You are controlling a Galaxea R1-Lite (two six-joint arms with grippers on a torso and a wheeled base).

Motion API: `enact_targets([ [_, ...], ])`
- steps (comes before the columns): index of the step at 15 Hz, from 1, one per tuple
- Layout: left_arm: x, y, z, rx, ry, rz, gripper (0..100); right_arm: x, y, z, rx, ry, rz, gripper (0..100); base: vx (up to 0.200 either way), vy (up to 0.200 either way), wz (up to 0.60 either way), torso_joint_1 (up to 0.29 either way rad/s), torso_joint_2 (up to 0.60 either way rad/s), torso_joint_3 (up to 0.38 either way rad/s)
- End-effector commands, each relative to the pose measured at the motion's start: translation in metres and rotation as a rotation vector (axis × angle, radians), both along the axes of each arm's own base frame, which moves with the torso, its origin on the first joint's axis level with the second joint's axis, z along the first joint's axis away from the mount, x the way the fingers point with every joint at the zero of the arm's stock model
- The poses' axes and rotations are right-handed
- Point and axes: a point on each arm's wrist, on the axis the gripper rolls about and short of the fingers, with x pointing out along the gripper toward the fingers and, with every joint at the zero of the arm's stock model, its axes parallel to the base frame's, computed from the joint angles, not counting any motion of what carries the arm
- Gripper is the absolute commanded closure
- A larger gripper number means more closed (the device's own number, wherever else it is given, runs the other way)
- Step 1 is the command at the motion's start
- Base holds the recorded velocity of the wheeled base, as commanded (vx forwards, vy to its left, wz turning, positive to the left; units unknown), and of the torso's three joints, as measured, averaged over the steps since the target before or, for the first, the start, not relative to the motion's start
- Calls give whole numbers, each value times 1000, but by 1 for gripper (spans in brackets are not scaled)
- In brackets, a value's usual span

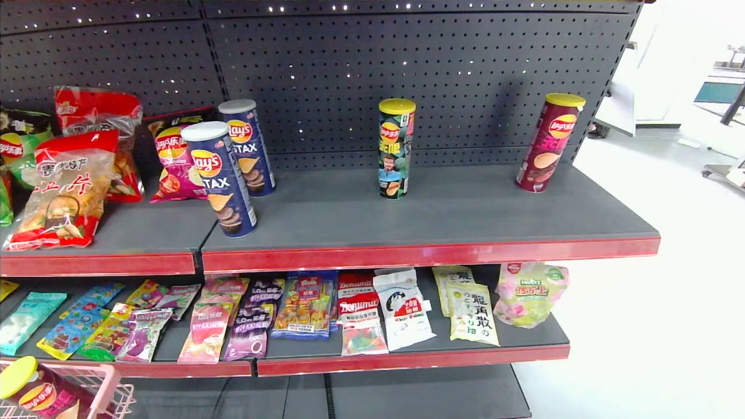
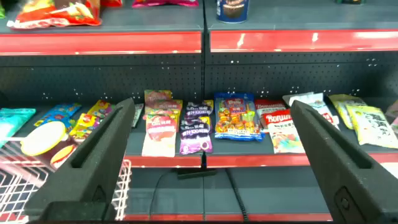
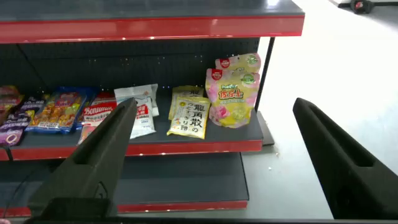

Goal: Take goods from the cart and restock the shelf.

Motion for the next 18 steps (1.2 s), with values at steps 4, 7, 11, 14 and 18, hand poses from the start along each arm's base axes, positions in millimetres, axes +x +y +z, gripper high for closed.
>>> enact_targets([
  [4, 0, 0, 0, 0, 0, 1, 0, 0, 0, 0, -2, -1, -1, 0, 0, 0, 600, 5, 5, 5],
  [7, 0, 0, 0, 0, 0, 1, 0, 0, 0, 0, -2, -1, -1, 0, 0, 0, 600, 6, 1, -1],
  [11, 0, 0, 0, 0, 0, 1, 0, 0, 0, 0, -2, -1, 1, 0, 0, 0, 600, 4, 1, 4],
  [14, 0, 0, 0, -2, 0, 1, 0, 0, 0, 0, -2, -1, 1, 0, 0, 0, 600, 4, -4, 7],
  [18, 0, 0, 0, -2, 0, 1, 0, 0, 0, 0, 0, 1, 1, 0, 0, 0, 150, 3, 2, 1],
])
